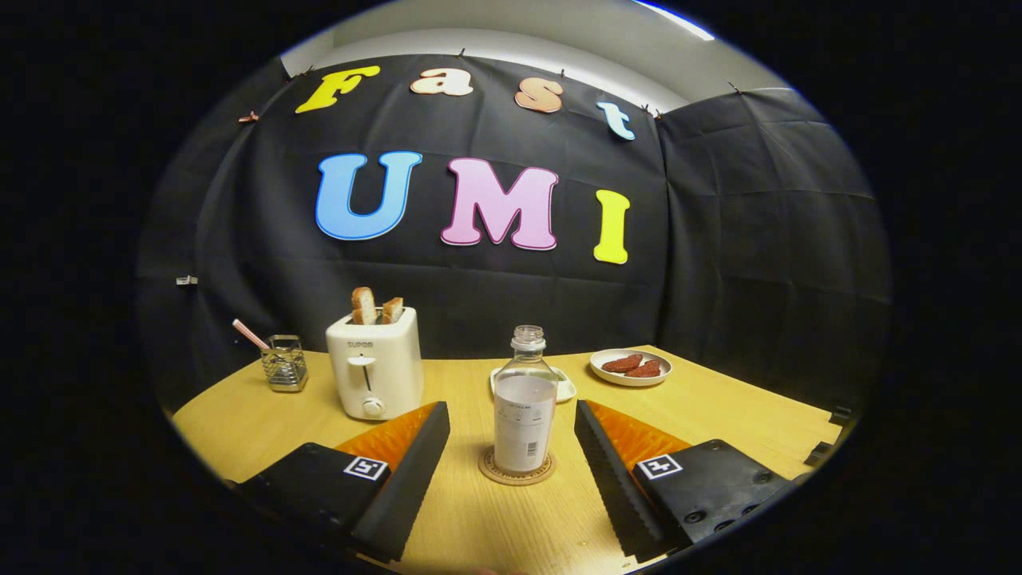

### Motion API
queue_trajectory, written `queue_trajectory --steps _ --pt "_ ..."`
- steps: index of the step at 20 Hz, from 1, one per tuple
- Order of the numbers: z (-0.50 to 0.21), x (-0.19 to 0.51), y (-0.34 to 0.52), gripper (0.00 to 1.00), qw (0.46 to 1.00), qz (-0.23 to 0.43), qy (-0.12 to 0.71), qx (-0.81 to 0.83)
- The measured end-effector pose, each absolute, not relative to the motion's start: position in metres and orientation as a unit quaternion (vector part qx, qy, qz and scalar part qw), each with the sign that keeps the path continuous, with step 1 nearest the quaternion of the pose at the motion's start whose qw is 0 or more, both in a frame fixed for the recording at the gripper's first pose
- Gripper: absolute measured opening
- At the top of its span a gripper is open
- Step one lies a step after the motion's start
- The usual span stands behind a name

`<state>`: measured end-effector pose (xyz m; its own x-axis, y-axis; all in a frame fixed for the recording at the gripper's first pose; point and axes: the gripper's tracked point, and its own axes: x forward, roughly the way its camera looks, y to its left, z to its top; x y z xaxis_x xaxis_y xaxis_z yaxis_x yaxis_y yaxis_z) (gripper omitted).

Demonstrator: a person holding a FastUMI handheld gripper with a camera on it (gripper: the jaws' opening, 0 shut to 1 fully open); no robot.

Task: Take the bottle from table, then pour the juice into the cup, finally place the bottle on the coaster

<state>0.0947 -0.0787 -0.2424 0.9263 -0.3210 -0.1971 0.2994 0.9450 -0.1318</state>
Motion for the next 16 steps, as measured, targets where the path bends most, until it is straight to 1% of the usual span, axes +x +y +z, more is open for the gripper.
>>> queue_trajectory --steps 7,11,16 --pt "-0.181 0.064 -0.045 0.97 0.990 -0.106 0.093 -0.022" --pt "-0.142 0.048 -0.044 0.97 0.993 -0.087 0.083 -0.007" --pt "-0.103 0.034 -0.056 0.97 0.995 -0.068 0.068 -0.039"
